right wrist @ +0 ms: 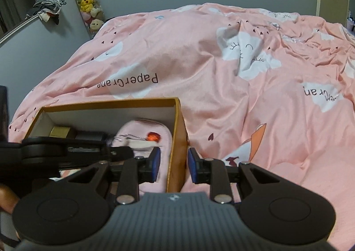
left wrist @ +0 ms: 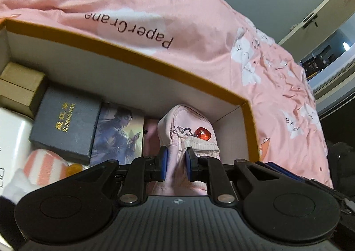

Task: Organize objects
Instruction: 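Lower the pink pouch into the box and open the left tool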

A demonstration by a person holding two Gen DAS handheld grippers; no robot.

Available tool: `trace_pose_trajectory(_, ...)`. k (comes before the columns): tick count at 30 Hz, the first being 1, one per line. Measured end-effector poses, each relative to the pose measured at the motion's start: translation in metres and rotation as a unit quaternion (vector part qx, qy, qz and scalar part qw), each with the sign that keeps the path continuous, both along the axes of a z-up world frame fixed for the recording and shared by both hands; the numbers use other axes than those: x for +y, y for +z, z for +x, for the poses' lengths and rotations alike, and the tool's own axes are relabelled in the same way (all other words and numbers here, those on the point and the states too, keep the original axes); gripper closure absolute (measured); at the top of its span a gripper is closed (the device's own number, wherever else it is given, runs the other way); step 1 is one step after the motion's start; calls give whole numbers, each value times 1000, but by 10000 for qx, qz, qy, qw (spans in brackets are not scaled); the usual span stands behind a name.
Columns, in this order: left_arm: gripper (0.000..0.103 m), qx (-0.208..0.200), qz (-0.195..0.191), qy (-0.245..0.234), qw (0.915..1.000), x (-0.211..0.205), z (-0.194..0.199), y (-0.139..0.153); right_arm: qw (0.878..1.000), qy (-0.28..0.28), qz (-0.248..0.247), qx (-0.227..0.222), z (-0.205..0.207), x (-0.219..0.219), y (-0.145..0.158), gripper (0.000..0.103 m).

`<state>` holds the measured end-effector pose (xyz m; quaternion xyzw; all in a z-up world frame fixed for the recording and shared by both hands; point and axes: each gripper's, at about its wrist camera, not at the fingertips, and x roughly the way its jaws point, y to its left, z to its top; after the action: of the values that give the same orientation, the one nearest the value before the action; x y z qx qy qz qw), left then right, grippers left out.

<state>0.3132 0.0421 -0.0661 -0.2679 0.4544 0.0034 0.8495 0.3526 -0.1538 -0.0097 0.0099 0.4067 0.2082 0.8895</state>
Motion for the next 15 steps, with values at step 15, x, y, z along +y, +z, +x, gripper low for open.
trace_pose_trajectory(15, 71, 353, 863, -268, 9953, -17, 11, -3, 9999, 50, -119, 107, -1, -1, -11, 68)
